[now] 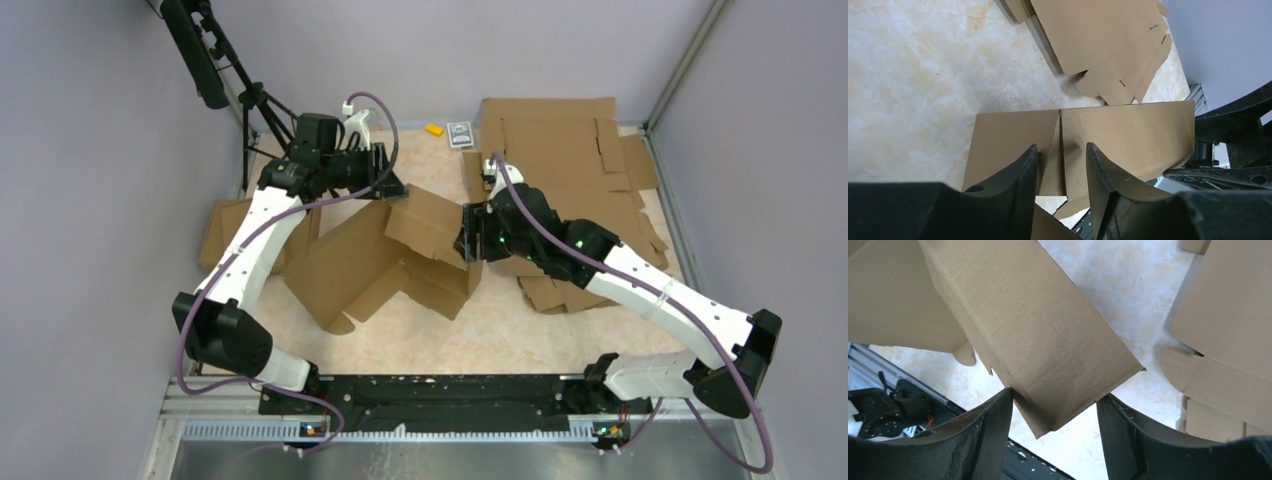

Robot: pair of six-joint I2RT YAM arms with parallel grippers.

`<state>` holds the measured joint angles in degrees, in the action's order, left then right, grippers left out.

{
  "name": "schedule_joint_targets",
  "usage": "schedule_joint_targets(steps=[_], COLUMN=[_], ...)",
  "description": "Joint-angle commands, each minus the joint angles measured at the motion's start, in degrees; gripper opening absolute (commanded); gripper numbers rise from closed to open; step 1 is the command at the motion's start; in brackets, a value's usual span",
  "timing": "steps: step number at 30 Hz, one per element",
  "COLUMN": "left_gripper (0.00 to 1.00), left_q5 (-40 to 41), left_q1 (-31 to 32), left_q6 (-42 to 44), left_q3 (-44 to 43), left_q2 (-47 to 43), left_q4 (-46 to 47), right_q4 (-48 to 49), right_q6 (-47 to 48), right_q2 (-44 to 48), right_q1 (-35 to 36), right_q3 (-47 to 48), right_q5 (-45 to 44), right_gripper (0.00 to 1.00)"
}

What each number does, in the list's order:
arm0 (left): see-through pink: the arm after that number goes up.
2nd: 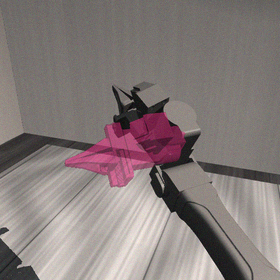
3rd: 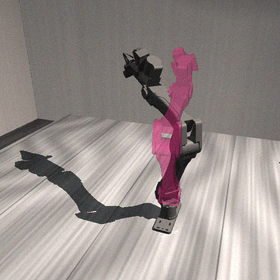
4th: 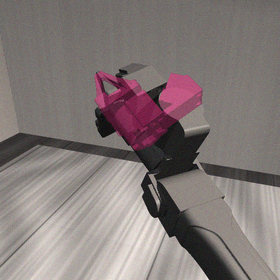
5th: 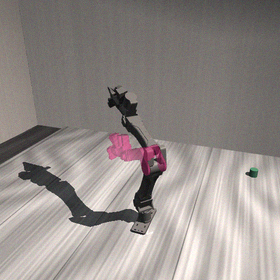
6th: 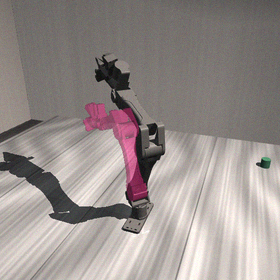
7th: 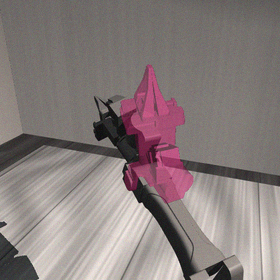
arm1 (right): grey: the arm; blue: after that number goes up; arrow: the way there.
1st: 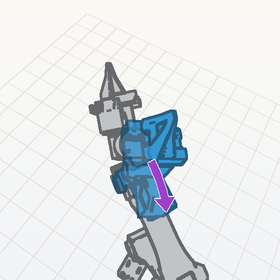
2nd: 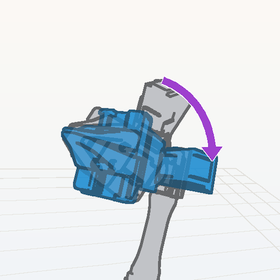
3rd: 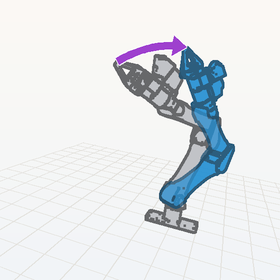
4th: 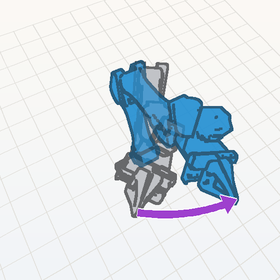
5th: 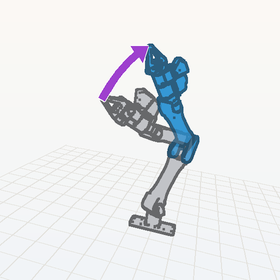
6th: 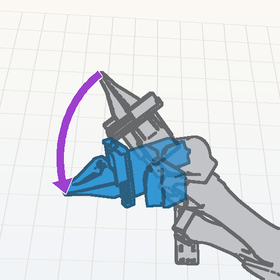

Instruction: Fold the paper box

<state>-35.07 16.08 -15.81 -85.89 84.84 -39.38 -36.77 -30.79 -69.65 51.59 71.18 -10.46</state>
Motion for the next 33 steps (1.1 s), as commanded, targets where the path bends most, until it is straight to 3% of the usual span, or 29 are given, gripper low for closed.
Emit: schedule_joint_targets(steps=[1,9,16,20,27,33], left_gripper=[0.42,0.43,0.44,0.45,0.46,0.45], left_q5=[-0.27,-0.91,-1.16,-1.28,1.94,3.16], left_q1=[1.04,1.14,1.52,1.83,2.36,3.28], left_q6=[2.43,3.4,4.57,5.09,-2.17,-7.58], left_q3=[2.08,1.53,0.73,0.48,-1.39,-1.46], left_q2=[1.35,1.95,2.48,2.86,3.85,2.27], left_q4=[-3.34,-3.64,-4.47,-5.02,-7.61,-5.98], right_q4=[-3.16,-3.73,1.05,3.17,7.57,8.17], right_q6=[2.56,5.08,7.62,9.38,12.22,14.3], right_q2=[-0.59,-2.06,-2.88,-3.01,-2.49,-2.5], right_q1=[0.15,0.9,1.72,2.46,3.85,4.23], right_q3=[2.98,3.38,1.36,0.17,-2.61,-3.53], right_q5=[-3.71,-7.39,-10.31,-11.48,-12.96,-14.03], right_gripper=[0.62,0.65,0.49,0.44,0.56,0.57])
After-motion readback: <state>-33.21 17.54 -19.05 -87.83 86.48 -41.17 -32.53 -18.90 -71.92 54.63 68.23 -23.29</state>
